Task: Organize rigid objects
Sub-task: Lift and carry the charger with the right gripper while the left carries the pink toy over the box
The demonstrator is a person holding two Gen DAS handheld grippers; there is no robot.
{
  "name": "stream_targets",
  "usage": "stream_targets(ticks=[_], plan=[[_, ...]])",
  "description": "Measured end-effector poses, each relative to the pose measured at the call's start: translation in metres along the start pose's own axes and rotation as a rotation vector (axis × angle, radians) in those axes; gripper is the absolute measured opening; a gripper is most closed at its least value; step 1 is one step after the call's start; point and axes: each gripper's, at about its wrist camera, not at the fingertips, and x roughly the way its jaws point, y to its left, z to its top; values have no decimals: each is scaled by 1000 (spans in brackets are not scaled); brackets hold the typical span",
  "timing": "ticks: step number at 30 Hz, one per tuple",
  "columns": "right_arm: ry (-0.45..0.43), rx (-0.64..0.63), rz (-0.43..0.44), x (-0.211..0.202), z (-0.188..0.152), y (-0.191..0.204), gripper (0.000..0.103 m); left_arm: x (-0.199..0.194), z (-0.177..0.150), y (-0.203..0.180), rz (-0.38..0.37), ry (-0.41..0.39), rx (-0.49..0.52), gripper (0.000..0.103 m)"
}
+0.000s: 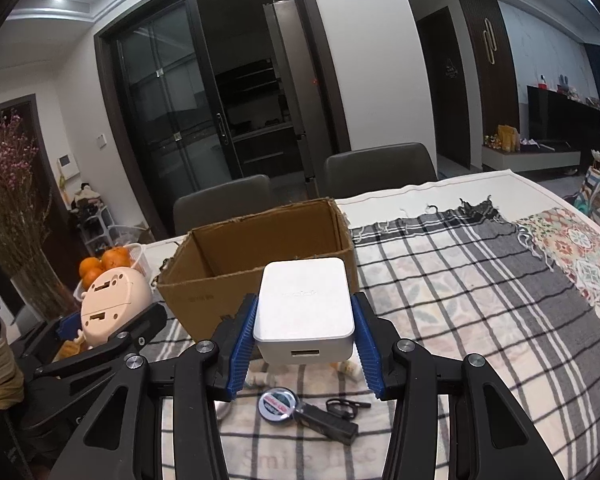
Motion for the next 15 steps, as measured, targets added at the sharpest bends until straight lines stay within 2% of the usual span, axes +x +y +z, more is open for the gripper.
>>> stream_targets(ticks=[8, 15], plan=[[-17, -16, 1, 11, 18, 7, 47, 11, 18, 6, -20, 16, 9, 76], [8, -5, 28, 28, 35, 9, 47, 25, 34, 8, -46, 51, 19, 76]])
